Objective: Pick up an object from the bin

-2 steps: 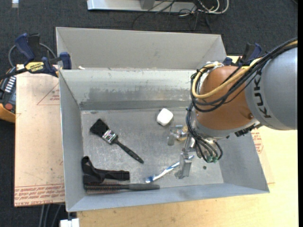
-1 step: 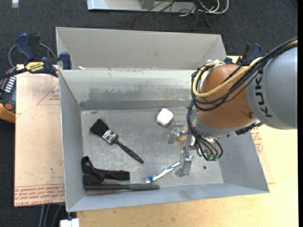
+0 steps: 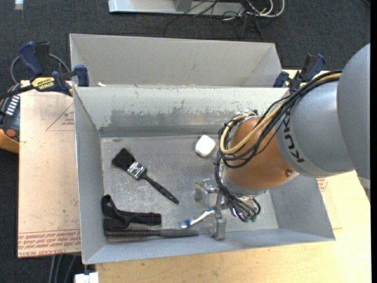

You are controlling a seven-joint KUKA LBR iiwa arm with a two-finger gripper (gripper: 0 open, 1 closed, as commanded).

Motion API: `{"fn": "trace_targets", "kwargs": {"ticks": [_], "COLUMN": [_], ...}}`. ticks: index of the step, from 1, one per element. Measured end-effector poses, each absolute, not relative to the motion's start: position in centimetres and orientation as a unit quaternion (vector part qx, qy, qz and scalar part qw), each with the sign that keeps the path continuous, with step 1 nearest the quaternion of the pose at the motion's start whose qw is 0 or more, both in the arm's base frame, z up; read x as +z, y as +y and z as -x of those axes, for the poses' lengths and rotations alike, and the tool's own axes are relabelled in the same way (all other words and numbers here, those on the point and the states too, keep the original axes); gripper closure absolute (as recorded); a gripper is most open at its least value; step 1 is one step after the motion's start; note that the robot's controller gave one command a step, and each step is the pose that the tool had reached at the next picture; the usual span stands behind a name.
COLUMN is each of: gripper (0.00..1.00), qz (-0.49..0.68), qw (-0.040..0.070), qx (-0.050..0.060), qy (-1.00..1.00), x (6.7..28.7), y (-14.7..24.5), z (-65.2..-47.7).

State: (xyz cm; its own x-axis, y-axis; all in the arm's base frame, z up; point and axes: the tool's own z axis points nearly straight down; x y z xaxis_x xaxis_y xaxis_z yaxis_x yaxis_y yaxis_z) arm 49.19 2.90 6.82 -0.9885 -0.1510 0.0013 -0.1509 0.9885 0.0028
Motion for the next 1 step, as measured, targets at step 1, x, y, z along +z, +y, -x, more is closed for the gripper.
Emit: {"fn": "trace_targets", "kwargs": {"ticks": [1], "gripper": [0.00], "qz": [-0.105], "qw": [-0.010], "qx": [-0.001], "qy": [-0.994], "x": [7.24], "y": [2.88], "z": [-48.77]}}
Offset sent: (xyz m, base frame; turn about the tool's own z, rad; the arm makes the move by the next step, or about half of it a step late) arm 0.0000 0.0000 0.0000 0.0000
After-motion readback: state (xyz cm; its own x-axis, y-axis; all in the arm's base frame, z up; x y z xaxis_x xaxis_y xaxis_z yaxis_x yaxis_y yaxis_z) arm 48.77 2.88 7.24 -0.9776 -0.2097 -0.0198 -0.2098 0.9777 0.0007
